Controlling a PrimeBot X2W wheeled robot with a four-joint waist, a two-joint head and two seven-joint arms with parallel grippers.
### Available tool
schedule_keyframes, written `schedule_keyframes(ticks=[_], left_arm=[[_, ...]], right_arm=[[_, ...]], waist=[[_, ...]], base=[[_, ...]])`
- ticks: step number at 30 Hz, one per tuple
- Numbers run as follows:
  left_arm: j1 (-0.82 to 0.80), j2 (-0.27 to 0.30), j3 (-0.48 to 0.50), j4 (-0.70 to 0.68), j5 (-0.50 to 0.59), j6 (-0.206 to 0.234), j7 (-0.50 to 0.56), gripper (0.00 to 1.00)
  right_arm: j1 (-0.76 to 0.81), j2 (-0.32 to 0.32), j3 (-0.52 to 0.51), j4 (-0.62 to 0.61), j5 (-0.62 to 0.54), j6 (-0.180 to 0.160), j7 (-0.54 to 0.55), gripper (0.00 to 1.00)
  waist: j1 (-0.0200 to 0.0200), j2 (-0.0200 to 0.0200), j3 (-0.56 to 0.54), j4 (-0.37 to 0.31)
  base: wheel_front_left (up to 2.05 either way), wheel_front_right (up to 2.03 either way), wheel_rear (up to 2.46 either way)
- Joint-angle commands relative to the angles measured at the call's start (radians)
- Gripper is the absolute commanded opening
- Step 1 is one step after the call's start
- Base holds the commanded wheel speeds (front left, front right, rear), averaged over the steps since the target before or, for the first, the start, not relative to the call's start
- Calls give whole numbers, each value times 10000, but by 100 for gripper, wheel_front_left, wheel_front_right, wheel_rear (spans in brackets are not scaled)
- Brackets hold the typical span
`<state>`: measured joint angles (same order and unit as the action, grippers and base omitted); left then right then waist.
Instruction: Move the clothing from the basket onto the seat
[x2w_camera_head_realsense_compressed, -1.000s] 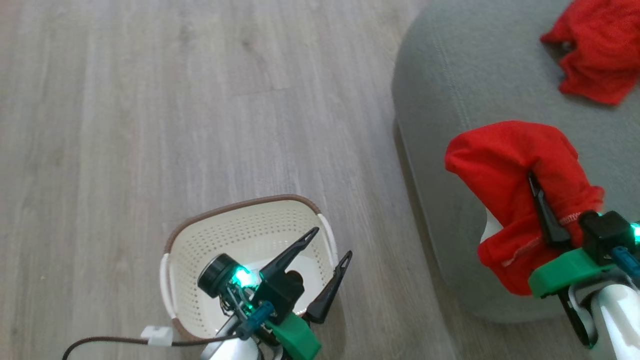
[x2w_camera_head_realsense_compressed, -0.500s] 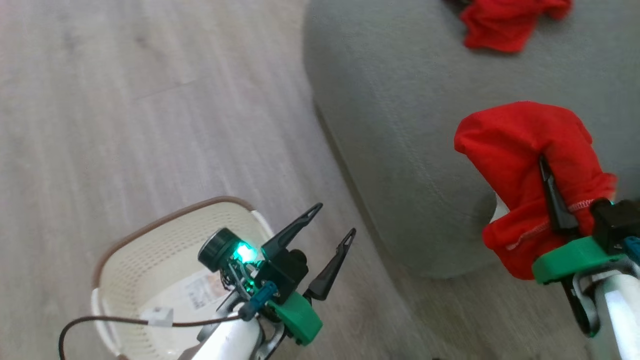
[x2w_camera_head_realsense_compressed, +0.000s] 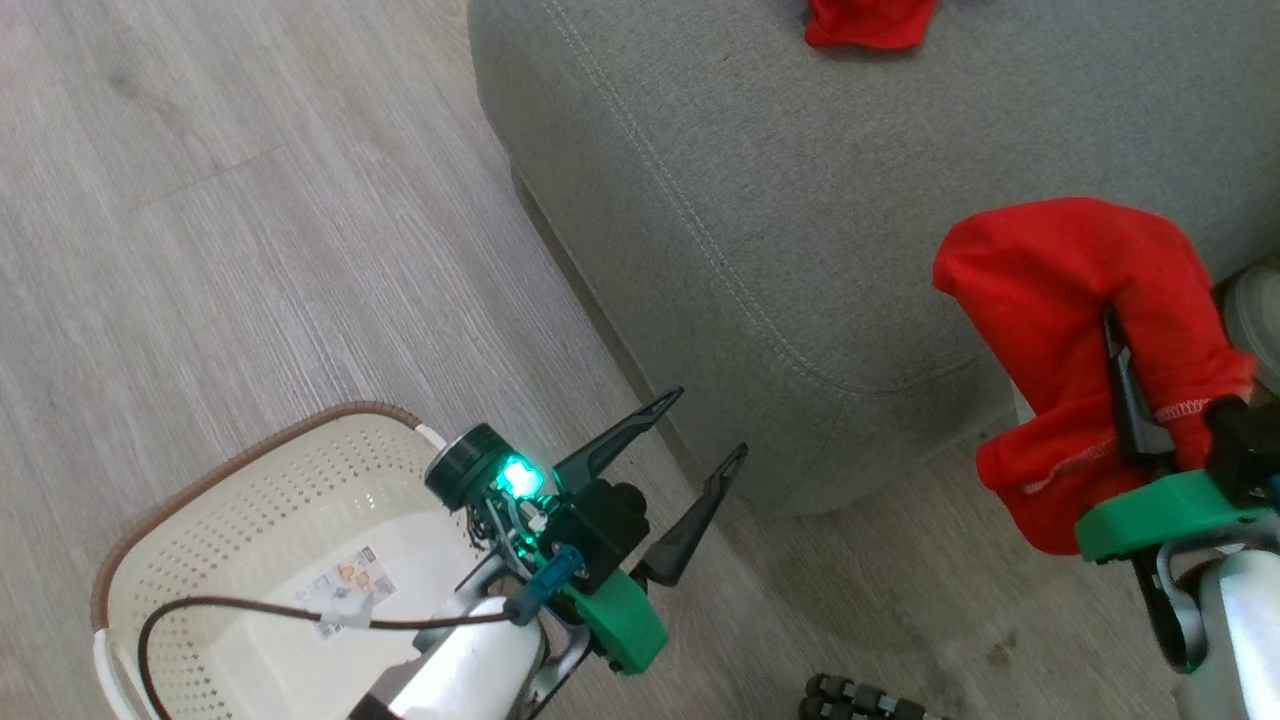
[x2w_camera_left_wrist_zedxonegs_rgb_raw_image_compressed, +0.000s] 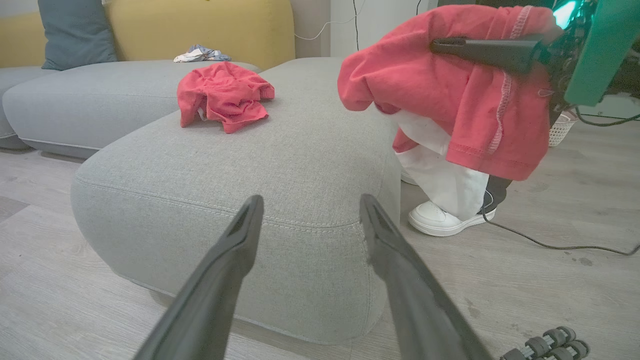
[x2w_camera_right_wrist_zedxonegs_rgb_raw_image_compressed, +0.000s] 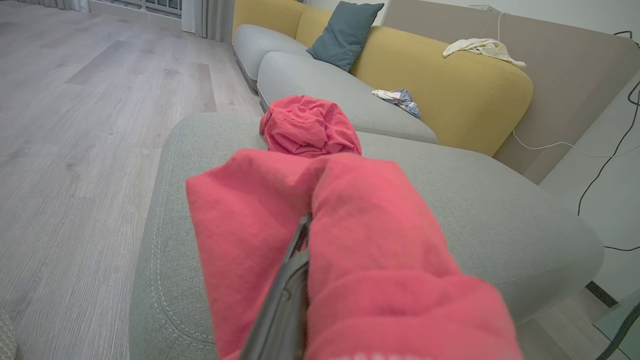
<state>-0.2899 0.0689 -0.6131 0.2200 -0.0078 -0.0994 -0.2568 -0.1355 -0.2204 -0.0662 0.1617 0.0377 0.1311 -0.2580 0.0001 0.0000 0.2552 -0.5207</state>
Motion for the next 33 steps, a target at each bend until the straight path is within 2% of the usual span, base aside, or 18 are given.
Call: schedule_keyframes(ticks=[1, 6, 11, 24, 33], left_arm=[[-306, -27, 258, -272, -12, -1, -49, 100], [-258, -36, 292, -318, -42, 77, -49, 100], [-339, 19, 241, -363, 33, 75, -49, 100], [-1622, 277, -453, -71, 382, -61, -49, 100], [-2376, 591, -826, 82, 482, 14, -49, 100]], right_arm=[[-182, -99, 45, -383, -59, -4, -38, 0], [-428, -204, -47, -397, -78, -4, -38, 0], [-1173, -732, -281, -602, -159, -4, -38, 0], [-4991, -3240, -410, -698, 670, -4, -38, 0], [-7675, -4511, -109, 645, 1751, -4, -38, 0]], waist=[[-1, 0, -17, 12], [-1, 0, 9, 49], [-1, 0, 319, 235], [-1, 0, 2633, 1203], [-1, 0, 4019, 1874]], base=[[0, 0, 0], [0, 0, 0], [0, 0, 0], [0, 0, 0], [0, 0, 0]])
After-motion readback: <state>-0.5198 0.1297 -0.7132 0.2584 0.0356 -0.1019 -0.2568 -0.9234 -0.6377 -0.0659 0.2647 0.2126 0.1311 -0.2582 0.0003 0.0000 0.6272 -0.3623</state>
